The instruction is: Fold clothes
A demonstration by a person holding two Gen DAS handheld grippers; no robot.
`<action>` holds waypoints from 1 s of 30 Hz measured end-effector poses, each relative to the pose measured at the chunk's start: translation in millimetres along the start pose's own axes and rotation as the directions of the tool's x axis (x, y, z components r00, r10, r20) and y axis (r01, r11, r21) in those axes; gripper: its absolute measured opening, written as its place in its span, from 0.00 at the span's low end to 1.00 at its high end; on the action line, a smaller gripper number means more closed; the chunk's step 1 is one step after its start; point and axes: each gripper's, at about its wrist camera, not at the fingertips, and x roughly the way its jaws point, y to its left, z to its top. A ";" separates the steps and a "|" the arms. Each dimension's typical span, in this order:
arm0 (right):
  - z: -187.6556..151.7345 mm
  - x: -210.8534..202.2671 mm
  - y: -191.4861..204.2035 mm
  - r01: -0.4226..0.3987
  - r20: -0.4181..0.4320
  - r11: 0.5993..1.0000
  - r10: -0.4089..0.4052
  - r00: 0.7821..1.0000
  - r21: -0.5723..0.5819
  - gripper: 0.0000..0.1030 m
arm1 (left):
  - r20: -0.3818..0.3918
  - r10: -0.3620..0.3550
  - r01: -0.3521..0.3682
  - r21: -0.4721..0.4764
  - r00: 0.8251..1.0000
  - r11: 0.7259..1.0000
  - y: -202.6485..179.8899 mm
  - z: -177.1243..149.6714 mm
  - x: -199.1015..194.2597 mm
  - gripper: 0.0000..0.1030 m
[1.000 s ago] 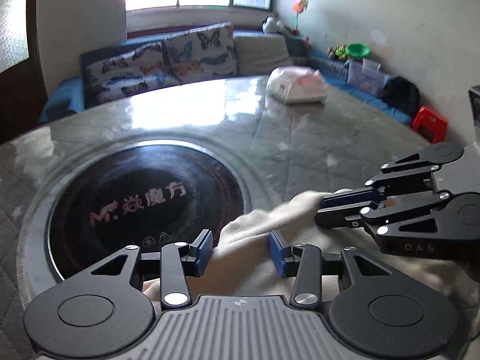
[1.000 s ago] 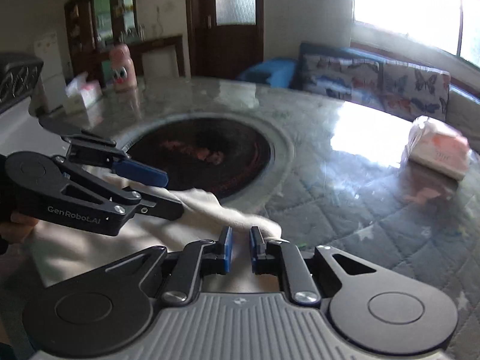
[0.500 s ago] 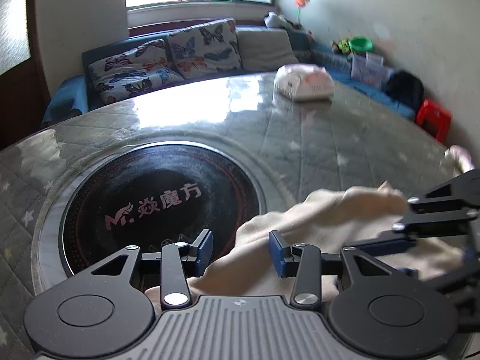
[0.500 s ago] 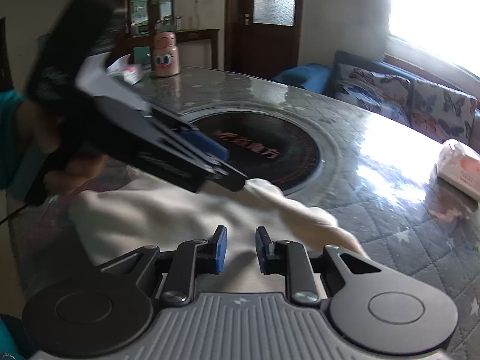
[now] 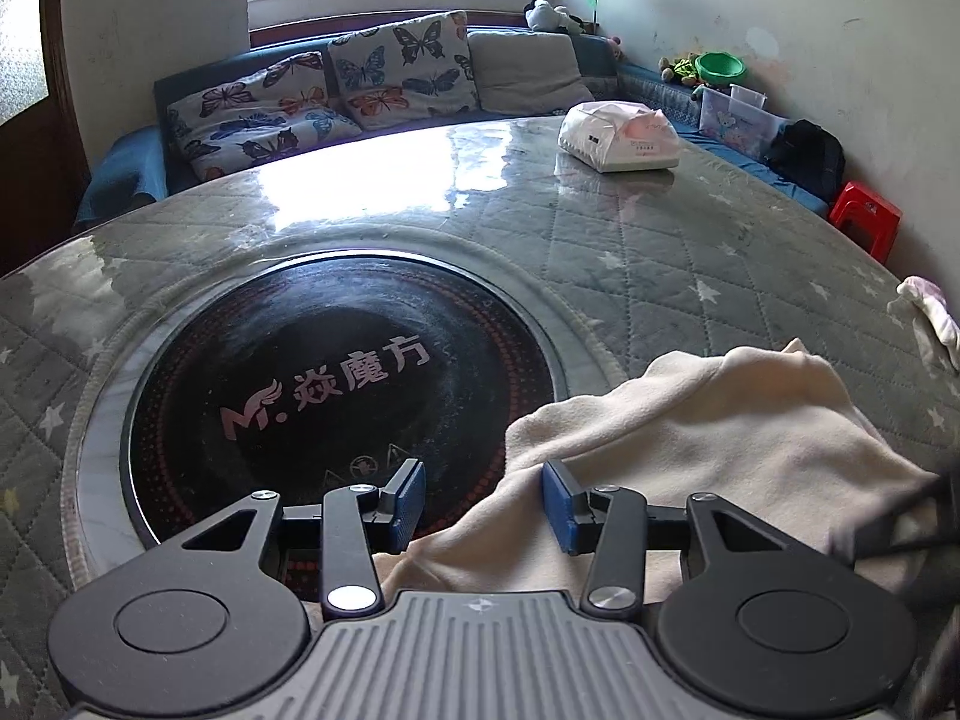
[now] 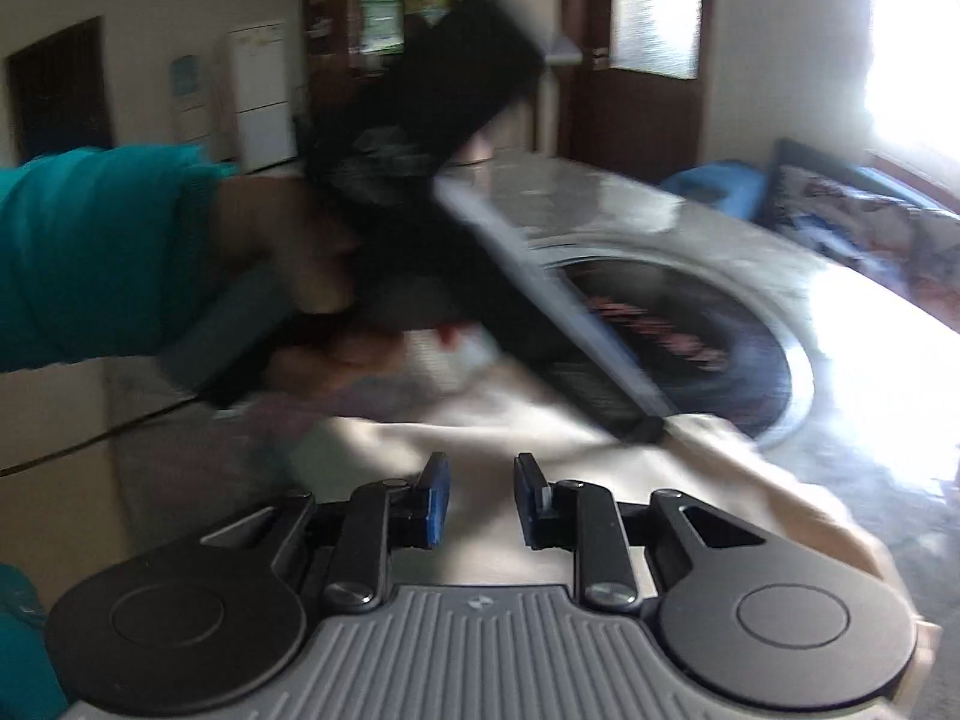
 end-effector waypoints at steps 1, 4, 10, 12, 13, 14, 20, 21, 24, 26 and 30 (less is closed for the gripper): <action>-0.1 1.5 6.8 -0.026 -0.004 1.000 0.026 1.000 -0.015 0.22 | 0.002 -0.001 0.001 -0.002 1.000 1.000 0.6 -0.5 1.1 0.46; -4.9 1.7 36.5 -0.062 -0.008 0.992 0.061 0.998 -0.112 0.33 | 0.008 -0.004 0.004 -0.006 1.000 1.000 2.2 -1.8 3.3 0.46; -0.8 0.6 41.0 -0.109 0.007 0.991 0.110 0.994 -0.079 0.34 | 0.046 0.015 -0.014 -0.021 0.999 1.000 2.4 -3.8 -7.5 0.45; -1.7 -0.5 46.1 -0.122 0.001 0.988 0.123 0.992 -0.099 0.33 | 0.061 0.026 -0.023 -0.042 0.998 0.999 3.6 -5.0 -15.1 0.45; -2.3 -3.1 48.2 -0.124 0.002 0.986 0.125 0.992 -0.109 0.33 | 0.076 0.030 -0.027 -0.044 0.997 0.999 3.2 -6.0 -22.1 0.44; -3.9 -14.2 48.5 -0.112 0.019 0.987 0.115 0.993 -0.114 0.33 | 0.092 0.034 -0.030 -0.046 0.995 0.999 2.6 -7.0 -29.4 0.44; -35.8 -75.2 12.9 0.057 0.038 0.997 -0.058 0.998 0.043 0.33 | 0.171 -0.005 0.017 -0.074 0.985 0.997 -5.0 -26.8 -69.1 0.43; -43.7 -82.5 5.6 0.097 0.028 0.992 -0.099 0.995 0.077 0.33 | 0.181 -0.014 0.028 -0.079 0.983 0.997 -7.2 -30.6 -73.9 0.43; -65.0 -100.5 -13.0 0.189 0.006 0.967 -0.193 0.981 0.173 0.33 | 0.192 -0.043 0.057 -0.066 0.980 0.996 -20.0 -42.3 -82.1 0.43; -82.4 -110.4 -26.2 0.246 -0.021 0.938 -0.248 0.968 0.244 0.33 | 0.196 -0.048 0.057 -0.042 0.980 0.997 -29.0 -51.6 -85.5 0.43; -111.1 -118.9 -43.1 0.271 -0.065 0.900 -0.265 0.962 0.342 0.33 | 0.152 -0.044 0.051 -0.045 0.987 0.998 -35.8 -71.9 -83.3 0.43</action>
